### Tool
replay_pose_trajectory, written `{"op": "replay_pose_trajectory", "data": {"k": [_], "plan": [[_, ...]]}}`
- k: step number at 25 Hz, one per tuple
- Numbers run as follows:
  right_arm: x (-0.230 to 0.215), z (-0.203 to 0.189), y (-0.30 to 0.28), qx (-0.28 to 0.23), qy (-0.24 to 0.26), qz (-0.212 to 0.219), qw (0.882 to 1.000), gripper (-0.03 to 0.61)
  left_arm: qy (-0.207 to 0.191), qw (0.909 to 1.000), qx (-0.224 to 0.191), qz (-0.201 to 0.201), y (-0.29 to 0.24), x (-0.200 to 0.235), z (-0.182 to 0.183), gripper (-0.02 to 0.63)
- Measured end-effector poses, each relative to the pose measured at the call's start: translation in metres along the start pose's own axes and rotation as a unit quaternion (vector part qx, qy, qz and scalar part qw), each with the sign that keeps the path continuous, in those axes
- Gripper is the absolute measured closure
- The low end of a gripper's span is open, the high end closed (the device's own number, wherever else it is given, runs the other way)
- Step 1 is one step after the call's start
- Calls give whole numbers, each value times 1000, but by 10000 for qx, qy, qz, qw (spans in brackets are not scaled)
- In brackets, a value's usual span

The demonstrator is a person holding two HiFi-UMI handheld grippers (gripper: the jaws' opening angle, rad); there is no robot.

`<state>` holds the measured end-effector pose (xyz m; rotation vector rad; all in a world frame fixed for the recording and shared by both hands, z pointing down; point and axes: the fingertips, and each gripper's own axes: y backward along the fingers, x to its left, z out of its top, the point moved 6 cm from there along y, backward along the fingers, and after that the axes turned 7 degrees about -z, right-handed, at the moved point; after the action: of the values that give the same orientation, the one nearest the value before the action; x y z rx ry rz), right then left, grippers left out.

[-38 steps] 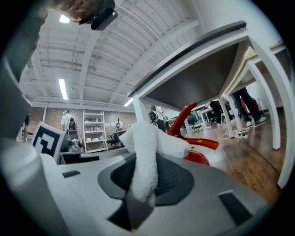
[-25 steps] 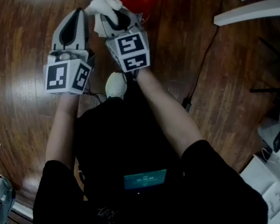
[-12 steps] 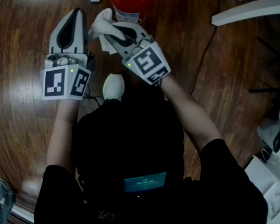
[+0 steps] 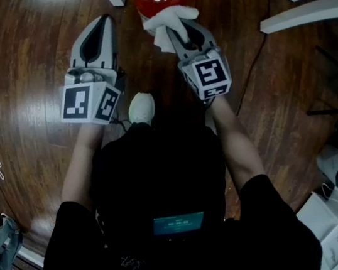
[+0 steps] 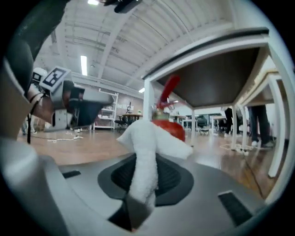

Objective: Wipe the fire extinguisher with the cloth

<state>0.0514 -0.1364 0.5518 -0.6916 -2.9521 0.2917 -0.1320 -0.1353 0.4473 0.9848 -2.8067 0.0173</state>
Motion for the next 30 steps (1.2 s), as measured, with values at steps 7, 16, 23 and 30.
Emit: {"op": "replay_pose_trajectory", "data": {"k": [7,16,23,30], "plan": [[-10,-104,-28,1173,-506,239,9915,468,90,9980,229,-590,-13,-33,-15,614],[-97,40,2,-895,-1184,60,9889,468,110,9951,379,-902,-15,-48,-25,614],[-108,5,-40,-662,-1467,84,9869,469,89,9960,408,-785,-17,-43,-21,614],[-93,-137,-71,1086,-1879,-31,9762,472,145,9966,360,-726,-12,-38,-23,614]]}}
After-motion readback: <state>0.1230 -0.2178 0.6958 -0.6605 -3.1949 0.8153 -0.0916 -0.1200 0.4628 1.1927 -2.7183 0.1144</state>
